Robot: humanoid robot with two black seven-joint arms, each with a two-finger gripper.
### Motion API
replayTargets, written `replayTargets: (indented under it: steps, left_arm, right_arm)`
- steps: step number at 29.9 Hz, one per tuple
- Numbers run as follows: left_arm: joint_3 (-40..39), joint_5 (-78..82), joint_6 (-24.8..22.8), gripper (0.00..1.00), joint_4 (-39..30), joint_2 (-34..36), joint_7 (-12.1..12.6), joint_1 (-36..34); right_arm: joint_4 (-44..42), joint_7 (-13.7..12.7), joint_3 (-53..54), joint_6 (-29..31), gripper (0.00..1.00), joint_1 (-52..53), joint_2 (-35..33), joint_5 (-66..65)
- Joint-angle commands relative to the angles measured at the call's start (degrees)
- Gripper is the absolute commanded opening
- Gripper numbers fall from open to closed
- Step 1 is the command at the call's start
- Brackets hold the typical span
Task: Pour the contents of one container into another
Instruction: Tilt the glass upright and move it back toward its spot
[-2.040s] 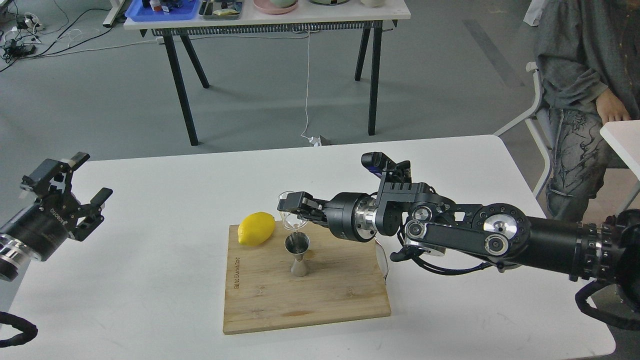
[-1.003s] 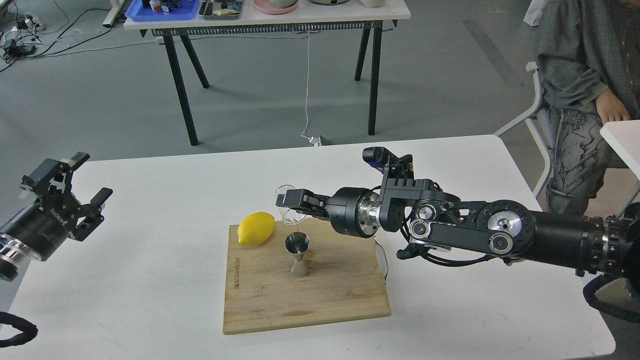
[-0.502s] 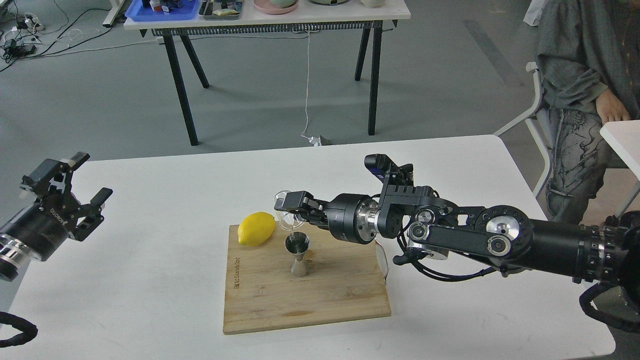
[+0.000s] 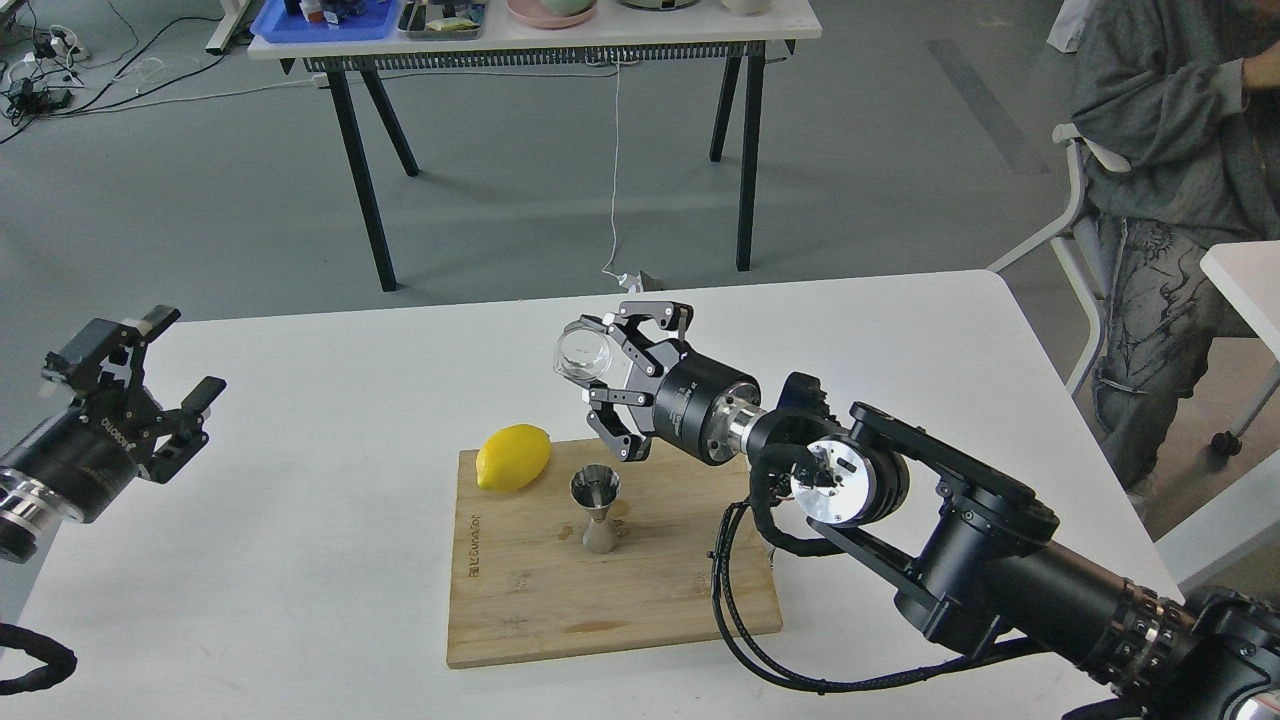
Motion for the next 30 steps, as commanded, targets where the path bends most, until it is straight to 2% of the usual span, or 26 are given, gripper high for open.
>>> replayTargets:
  steps: [1,9,16,22,30]
  left_arm:
    - [-0.09,0.05,0.0,0.96,0.16,0.0,0.0,0.0]
    - [-0.01,-0.04,0.0,0.96,0.16,0.0,0.0,0.09]
    - [-0.01,-0.04,0.0,0.96,0.16,0.0,0.0,0.09]
    - [-0.01,-0.04,0.0,0.96,0.25,-0.09,0.0,0.09]
    - [-0.01,-0.04,0.0,0.96,0.25,0.0,0.0,0.09]
  right_arm:
    - [-0.02,1.11,8.36,-1.85,0.38,-5.16,1.89,4.47]
    - [0.16,1.99,27.69,-4.93,0.37,-17.2,2.07,12.65]
    - [0.25,1.73,41.85,-12.3,0.37,-24.94,2.16,17.14]
    - [0.16,1.64,46.79,-17.58,0.37,-26.96,2.07,19.43]
    - [0.16,1.64,47.93,-17.64,0.37,-29.16,2.16,19.78]
